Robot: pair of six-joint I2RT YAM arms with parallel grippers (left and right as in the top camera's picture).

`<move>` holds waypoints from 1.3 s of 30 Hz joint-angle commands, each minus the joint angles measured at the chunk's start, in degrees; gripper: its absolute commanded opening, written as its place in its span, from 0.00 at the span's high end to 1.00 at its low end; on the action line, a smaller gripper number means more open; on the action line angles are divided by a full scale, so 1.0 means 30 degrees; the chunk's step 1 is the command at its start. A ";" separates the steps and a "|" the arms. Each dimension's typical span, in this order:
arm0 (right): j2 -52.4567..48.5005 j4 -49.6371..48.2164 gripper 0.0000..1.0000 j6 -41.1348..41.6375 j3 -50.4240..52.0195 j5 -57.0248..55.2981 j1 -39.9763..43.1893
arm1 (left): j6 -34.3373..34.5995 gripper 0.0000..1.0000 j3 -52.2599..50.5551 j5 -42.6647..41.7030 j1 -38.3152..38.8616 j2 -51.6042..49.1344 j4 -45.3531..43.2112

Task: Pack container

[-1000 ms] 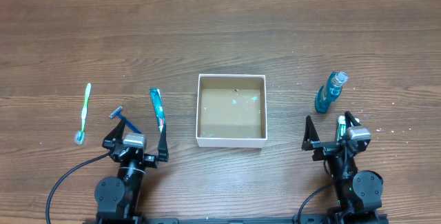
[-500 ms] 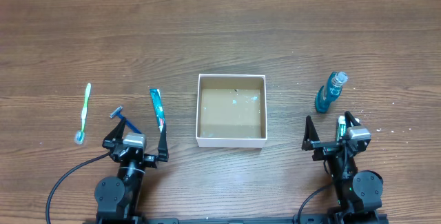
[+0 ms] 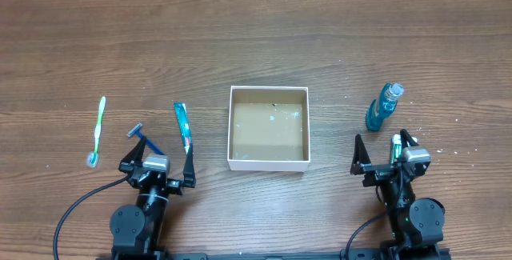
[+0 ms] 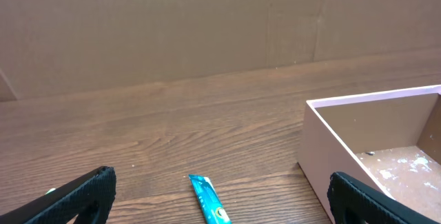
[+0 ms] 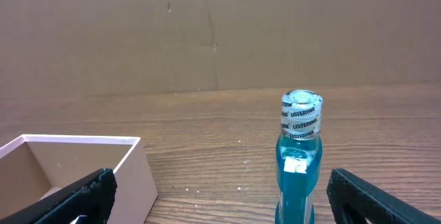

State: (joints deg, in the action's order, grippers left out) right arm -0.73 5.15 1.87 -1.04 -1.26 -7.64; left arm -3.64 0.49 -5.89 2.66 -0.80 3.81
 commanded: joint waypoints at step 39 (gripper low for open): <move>-2.8640 1.9343 0.00 0.3322 -2.8895 -0.0685 0.3213 | 0.1923 0.00 1.9795 0.0452 0.0015 -1.6240 1.5504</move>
State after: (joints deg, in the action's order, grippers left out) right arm -86.83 63.00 11.79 -86.15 -3.81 2.04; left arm 2.83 58.24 -4.32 2.63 -49.71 50.26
